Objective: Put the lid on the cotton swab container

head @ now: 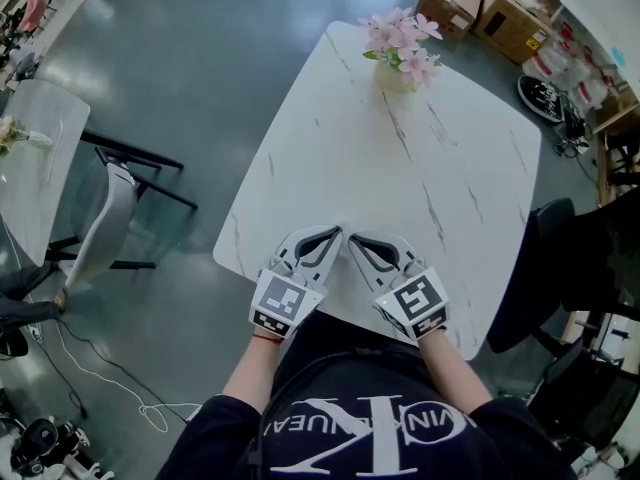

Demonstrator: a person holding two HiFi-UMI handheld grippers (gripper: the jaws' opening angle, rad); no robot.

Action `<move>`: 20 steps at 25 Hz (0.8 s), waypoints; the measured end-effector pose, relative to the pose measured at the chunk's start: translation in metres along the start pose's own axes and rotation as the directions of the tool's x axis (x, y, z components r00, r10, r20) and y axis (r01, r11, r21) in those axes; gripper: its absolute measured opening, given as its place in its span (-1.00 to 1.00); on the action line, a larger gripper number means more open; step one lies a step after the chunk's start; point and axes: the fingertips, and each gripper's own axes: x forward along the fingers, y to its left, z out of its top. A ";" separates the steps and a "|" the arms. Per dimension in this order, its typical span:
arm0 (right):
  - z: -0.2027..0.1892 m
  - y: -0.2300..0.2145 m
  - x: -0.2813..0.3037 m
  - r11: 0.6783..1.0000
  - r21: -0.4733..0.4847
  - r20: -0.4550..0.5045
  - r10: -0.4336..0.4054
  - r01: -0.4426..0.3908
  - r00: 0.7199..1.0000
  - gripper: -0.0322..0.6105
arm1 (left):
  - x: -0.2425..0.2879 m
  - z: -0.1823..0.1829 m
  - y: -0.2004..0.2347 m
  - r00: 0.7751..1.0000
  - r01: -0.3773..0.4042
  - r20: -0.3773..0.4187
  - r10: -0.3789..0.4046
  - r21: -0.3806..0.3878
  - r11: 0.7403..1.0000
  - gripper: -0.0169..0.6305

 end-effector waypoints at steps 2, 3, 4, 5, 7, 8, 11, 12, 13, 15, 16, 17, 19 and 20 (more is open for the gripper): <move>0.004 0.001 -0.004 1.000 -0.004 0.018 -0.001 0.002 1.000 -0.89 | -0.004 0.002 0.000 1.000 -0.014 0.003 0.014 0.007 1.000 -0.93; 0.005 0.002 -0.006 1.000 -0.007 0.023 -0.002 0.002 1.000 -0.89 | -0.006 0.003 0.001 1.000 -0.025 0.006 0.024 0.011 1.000 -0.93; 0.006 0.003 -0.008 1.000 -0.009 0.027 -0.001 0.002 1.000 -0.89 | -0.008 0.004 0.001 0.999 -0.035 0.010 0.035 0.011 0.999 -0.93; 0.006 0.004 -0.009 1.000 -0.010 0.032 -0.002 0.002 0.999 -0.89 | -0.011 0.005 0.002 0.999 -0.044 0.016 0.044 0.007 0.999 -0.93; 0.007 0.006 -0.012 1.000 -0.011 0.043 -0.005 0.005 0.999 -0.89 | -0.015 0.007 0.003 0.998 -0.058 0.028 0.058 -0.003 0.998 -0.93; 0.008 0.007 -0.014 1.000 -0.010 0.048 -0.007 0.008 0.999 -0.89 | -0.018 0.008 0.002 0.998 -0.063 0.032 0.063 -0.006 0.998 -0.93; 0.012 0.009 -0.018 1.000 -0.002 0.070 -0.014 0.014 0.997 -0.89 | -0.025 0.011 0.000 0.997 -0.072 0.042 0.072 -0.008 0.997 -0.93; 0.014 0.010 -0.020 1.000 -0.001 0.078 -0.016 0.016 0.997 -0.89 | -0.027 0.012 -0.001 0.996 -0.074 0.045 0.074 -0.009 0.997 -0.93; 0.015 0.011 -0.021 1.000 -0.003 0.085 -0.017 0.017 0.996 -0.89 | -0.029 0.013 -0.002 0.996 -0.076 0.049 0.076 -0.009 0.997 -0.93; 0.019 0.015 -0.024 1.000 -0.010 0.100 -0.018 0.019 0.995 -0.89 | -0.034 0.014 -0.005 0.995 -0.078 0.056 0.079 -0.004 0.997 -0.93; 0.021 0.016 -0.026 1.000 -0.013 0.106 -0.019 0.021 0.994 -0.89 | -0.036 0.015 -0.007 0.995 -0.079 0.060 0.079 -0.002 0.997 -0.93; 0.023 0.018 -0.027 1.000 -0.015 0.112 -0.021 0.023 0.994 -0.89 | -0.038 0.016 -0.008 0.995 -0.079 0.064 0.079 0.000 0.997 -0.93; 0.026 0.022 -0.030 0.999 -0.020 0.122 -0.025 0.027 0.992 -0.89 | -0.042 0.019 -0.012 0.994 -0.078 0.072 0.078 0.006 0.997 -0.93; 0.027 0.024 -0.031 0.999 -0.021 0.127 -0.027 0.030 0.992 -0.89 | -0.044 0.020 -0.013 0.994 -0.078 0.076 0.077 0.009 0.997 -0.93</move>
